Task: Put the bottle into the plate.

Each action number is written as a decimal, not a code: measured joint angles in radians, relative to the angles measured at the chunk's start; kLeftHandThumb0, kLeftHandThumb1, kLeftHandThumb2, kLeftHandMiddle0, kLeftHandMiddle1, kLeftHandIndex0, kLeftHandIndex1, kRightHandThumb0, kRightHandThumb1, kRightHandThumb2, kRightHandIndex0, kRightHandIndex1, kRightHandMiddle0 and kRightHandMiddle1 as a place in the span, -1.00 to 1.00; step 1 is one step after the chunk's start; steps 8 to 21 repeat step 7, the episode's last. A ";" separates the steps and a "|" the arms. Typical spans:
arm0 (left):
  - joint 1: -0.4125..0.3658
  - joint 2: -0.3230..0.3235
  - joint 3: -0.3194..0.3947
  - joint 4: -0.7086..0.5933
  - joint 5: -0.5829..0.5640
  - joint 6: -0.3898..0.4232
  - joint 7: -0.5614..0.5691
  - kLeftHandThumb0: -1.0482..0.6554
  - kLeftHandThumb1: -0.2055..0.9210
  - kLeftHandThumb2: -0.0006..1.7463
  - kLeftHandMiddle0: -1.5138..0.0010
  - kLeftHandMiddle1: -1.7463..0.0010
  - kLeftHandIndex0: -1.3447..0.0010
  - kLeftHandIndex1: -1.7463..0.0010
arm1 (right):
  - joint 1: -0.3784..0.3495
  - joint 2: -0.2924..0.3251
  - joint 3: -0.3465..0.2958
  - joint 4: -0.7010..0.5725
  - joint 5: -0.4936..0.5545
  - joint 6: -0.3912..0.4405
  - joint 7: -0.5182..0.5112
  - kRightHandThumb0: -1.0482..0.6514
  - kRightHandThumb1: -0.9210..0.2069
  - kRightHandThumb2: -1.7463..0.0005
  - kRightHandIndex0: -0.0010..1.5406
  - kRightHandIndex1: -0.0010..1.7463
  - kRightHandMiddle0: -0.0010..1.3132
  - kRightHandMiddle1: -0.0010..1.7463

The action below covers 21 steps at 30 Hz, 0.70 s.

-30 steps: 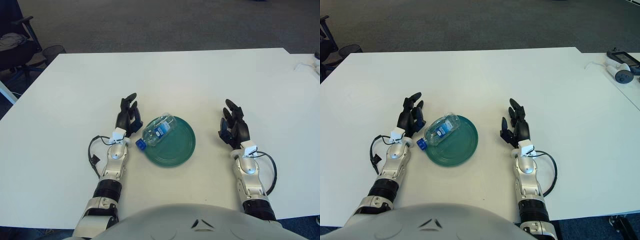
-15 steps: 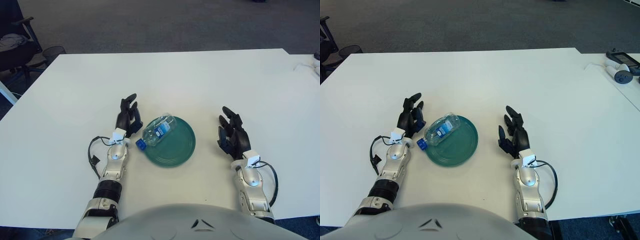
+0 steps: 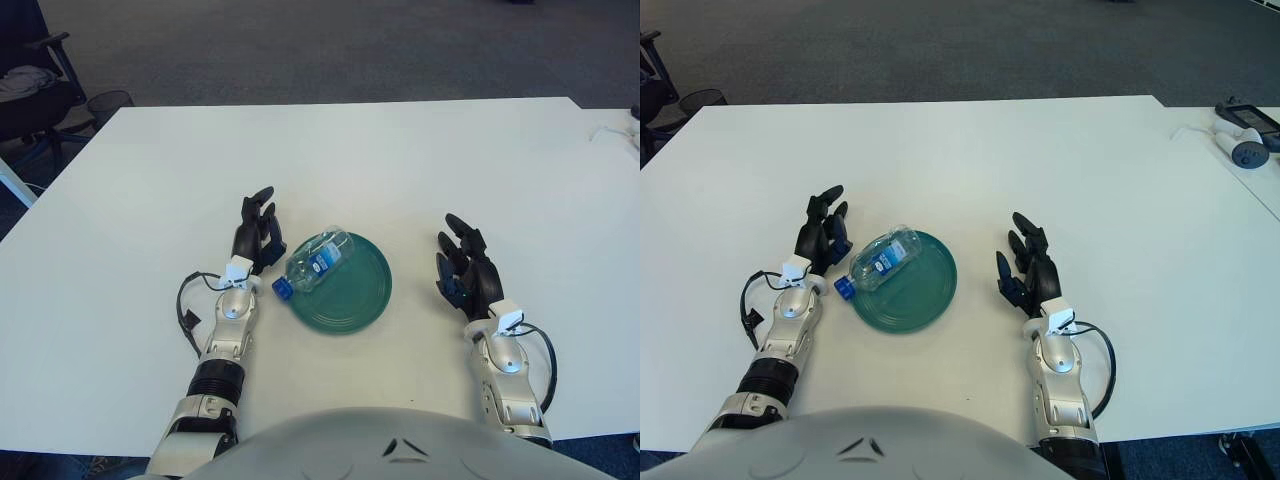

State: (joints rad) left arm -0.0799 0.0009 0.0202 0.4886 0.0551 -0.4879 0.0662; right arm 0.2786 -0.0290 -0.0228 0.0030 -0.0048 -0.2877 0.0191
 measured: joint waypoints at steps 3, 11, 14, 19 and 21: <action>0.000 -0.001 0.000 0.003 0.000 0.000 0.000 -0.76 1.00 0.08 0.47 0.97 1.00 0.00 | -0.001 0.000 -0.003 0.016 0.000 -0.021 0.000 -0.54 -1.00 0.44 -0.61 -0.96 -1.00 -0.39; -0.002 -0.001 0.000 0.006 0.001 -0.001 0.000 -0.77 1.00 0.08 0.47 0.97 1.00 0.01 | -0.007 0.000 -0.008 0.038 0.000 -0.047 0.000 -0.53 -1.00 0.46 -0.59 -0.96 -1.00 -0.36; -0.002 -0.001 0.000 0.006 0.001 -0.001 0.000 -0.77 1.00 0.08 0.47 0.97 1.00 0.01 | -0.007 0.000 -0.008 0.038 0.000 -0.047 0.000 -0.53 -1.00 0.46 -0.59 -0.96 -1.00 -0.36; -0.002 -0.001 0.000 0.006 0.001 -0.001 0.000 -0.77 1.00 0.08 0.47 0.97 1.00 0.01 | -0.007 0.000 -0.008 0.038 0.000 -0.047 0.000 -0.53 -1.00 0.46 -0.59 -0.96 -1.00 -0.36; -0.002 -0.001 0.000 0.006 0.001 -0.001 0.000 -0.77 1.00 0.08 0.47 0.97 1.00 0.01 | -0.007 0.000 -0.008 0.038 0.000 -0.047 0.000 -0.53 -1.00 0.46 -0.59 -0.96 -1.00 -0.36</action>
